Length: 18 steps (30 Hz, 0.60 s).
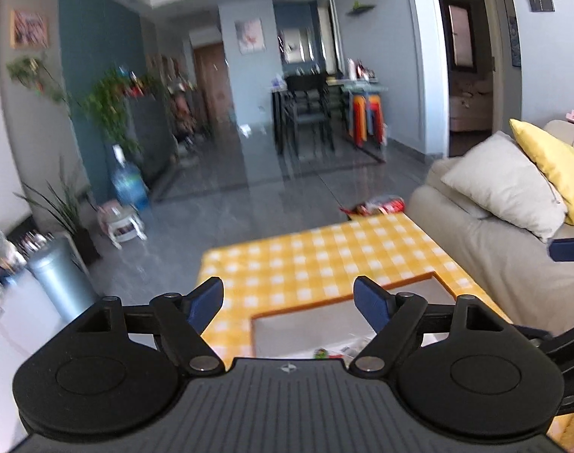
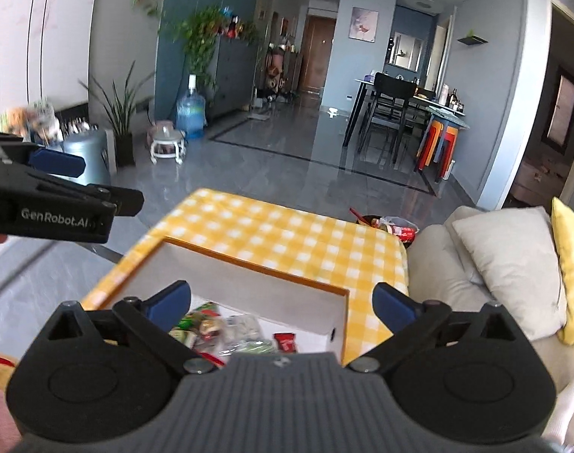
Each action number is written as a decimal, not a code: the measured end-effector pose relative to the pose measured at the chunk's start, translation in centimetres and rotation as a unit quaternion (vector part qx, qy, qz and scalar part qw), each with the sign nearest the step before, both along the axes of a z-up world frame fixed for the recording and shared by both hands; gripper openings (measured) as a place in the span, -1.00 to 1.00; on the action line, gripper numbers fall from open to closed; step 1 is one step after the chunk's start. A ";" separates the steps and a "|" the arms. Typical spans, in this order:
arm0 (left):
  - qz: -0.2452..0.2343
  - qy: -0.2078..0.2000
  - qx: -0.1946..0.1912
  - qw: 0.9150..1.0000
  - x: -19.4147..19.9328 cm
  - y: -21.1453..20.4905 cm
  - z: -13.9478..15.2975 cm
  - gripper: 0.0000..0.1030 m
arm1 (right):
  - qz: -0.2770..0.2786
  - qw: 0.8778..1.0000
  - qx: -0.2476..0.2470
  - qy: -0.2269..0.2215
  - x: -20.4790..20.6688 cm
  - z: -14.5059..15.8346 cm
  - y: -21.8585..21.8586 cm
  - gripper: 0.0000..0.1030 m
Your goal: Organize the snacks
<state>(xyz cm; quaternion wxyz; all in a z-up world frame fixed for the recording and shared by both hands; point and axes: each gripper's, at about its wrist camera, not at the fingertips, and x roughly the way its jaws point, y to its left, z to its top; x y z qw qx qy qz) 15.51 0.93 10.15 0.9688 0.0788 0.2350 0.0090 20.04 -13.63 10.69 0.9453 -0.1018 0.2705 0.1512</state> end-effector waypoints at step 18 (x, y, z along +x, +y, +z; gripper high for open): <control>0.060 0.021 -0.017 0.998 -7.4 0.2 -4.3 0.79 | -0.052 0.996 0.049 -0.049 -11.8 -0.8 -2.4 0.93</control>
